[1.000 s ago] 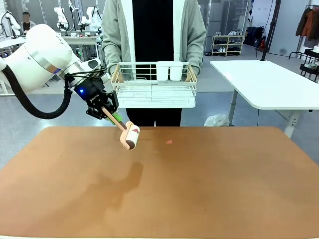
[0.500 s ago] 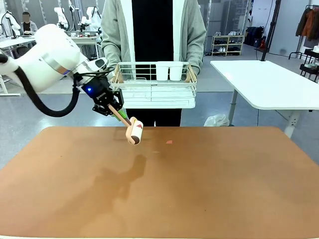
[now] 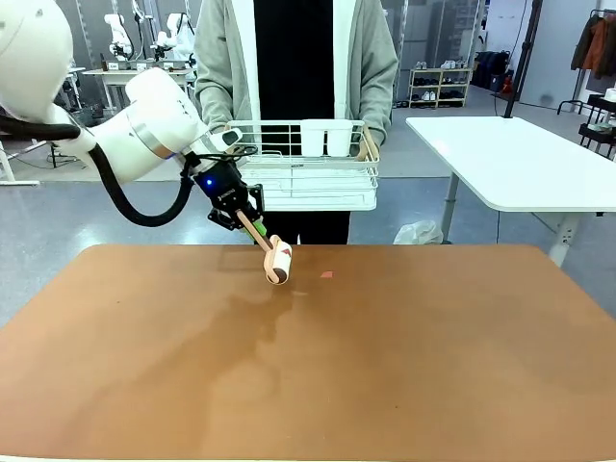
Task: Clean the table.
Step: Clean the table with the Lint Roller when the human lifts the Dish drying rack.
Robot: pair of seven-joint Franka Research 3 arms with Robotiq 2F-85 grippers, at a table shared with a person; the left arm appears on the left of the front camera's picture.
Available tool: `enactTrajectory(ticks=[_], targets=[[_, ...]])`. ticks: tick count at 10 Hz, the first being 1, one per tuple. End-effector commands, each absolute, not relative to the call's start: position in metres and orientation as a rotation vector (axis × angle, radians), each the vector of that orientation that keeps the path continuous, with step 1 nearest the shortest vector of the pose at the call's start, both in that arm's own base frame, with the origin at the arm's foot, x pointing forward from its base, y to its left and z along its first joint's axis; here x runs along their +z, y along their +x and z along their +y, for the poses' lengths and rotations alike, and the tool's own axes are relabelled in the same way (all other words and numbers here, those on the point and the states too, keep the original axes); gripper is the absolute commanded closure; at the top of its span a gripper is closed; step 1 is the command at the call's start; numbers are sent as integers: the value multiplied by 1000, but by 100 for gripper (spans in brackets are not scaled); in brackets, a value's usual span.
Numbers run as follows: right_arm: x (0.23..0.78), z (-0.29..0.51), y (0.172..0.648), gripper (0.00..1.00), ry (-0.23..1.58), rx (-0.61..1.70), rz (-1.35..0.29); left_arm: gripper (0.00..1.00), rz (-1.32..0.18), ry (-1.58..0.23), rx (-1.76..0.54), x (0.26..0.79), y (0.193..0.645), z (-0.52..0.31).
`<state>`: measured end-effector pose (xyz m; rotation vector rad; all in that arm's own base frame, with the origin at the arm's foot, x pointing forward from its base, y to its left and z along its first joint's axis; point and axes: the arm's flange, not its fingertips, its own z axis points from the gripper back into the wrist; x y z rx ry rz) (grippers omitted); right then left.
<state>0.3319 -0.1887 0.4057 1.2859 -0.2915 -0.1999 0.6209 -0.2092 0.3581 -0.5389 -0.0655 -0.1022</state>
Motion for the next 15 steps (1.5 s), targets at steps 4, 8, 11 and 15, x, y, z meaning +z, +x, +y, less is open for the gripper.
enactTrajectory(ticks=[4,8,11,15], targets=[[407,-188,331,0,1298,-184,-311,79,-54,-534,-14,332,636,-223],[407,-188,331,0,1298,-184,-311,79,-4,-502,13,308,638,-238],[407,-188,331,0,1298,-184,-311,79,7,-496,8,302,637,-265],[407,-188,331,0,1298,-184,-311,79,37,-477,-54,288,637,-338]])
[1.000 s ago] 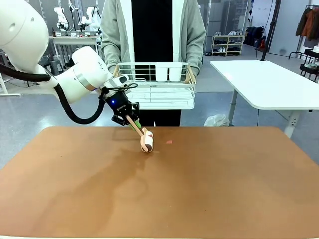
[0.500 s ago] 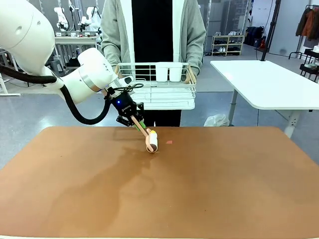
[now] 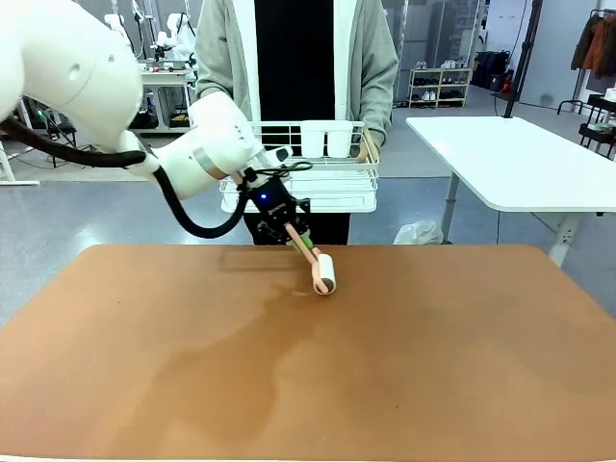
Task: Clean the table.
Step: Clean the table with the Lint Roller when the human lifts the Dish drying rack.
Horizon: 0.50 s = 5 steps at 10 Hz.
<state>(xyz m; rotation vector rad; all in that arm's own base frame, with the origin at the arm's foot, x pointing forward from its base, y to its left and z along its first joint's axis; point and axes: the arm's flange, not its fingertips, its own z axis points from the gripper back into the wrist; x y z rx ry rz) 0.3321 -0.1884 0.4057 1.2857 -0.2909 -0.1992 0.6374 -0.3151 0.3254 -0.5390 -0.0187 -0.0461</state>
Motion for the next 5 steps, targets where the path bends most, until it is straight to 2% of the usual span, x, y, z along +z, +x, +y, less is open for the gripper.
enactTrajectory(ticks=[1,5], targets=[[407,-188,331,0,1298,-184,-311,79,41,-478,-75,284,635,-354],[407,-188,331,0,1298,-184,-311,79,56,-517,-152,290,622,-380]])
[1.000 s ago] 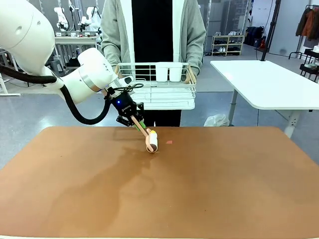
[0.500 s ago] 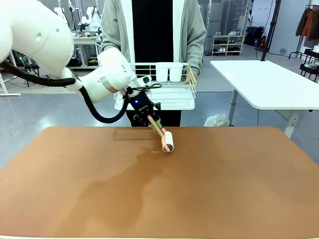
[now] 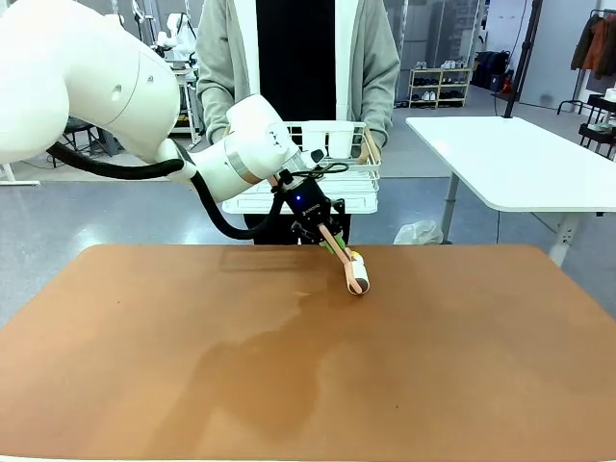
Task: Clean the table.
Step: Clean the table with the Lint Roller when the human lifts the Dish drying rack.
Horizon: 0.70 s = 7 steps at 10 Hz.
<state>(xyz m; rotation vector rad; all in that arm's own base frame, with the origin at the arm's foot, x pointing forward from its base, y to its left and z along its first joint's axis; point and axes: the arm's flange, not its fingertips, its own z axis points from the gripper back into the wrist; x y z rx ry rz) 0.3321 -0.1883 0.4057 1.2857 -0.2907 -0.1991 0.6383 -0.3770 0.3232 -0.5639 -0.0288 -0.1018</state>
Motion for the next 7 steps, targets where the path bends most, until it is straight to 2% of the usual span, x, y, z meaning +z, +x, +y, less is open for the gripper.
enactTrajectory(ticks=[1,3,5,7], targets=[[407,-188,331,0,1298,-184,-311,79,49,-533,-161,299,621,-377],[407,-188,331,0,1298,-184,-311,79,35,-564,-192,329,619,-369],[407,-188,331,0,1298,-184,-311,79,-47,-579,-240,387,606,-353],[407,-188,331,0,1298,-184,-311,79,-39,-621,-255,439,591,-317]])
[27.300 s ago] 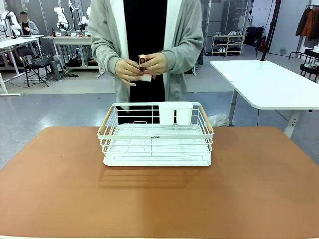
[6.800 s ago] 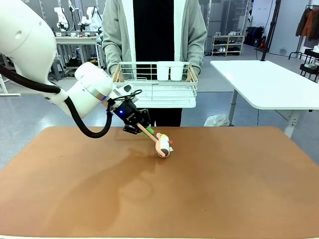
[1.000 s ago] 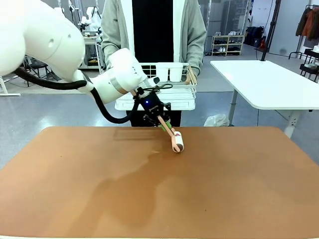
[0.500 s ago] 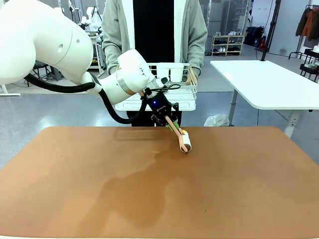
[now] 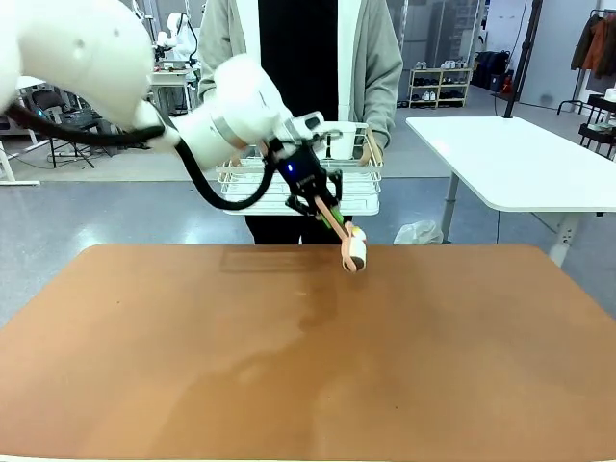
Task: Clean the table.
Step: Clean the table with the Lint Roller when the human lifts the Dish drying rack.
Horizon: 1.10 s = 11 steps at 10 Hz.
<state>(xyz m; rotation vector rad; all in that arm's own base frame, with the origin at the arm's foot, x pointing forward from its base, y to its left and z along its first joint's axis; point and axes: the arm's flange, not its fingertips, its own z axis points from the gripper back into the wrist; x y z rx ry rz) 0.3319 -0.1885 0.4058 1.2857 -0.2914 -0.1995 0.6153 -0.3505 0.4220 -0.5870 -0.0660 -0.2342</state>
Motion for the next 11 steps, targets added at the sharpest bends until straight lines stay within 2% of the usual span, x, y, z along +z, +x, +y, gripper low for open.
enactTrajectory(ticks=[1,3,5,9,11], targets=[[407,-188,331,0,1298,-184,-311,79,-59,-617,-252,457,582,-299],[407,-188,331,0,1298,-184,-311,79,-83,-586,-247,482,567,-260],[407,-188,331,0,1298,-184,-311,79,-116,-430,-326,489,544,-164],[407,-188,331,0,1298,-184,-311,79,-164,-171,-59,514,461,-21],[407,-188,331,0,1298,-184,-311,79,-157,-110,-4,518,453,-2]])
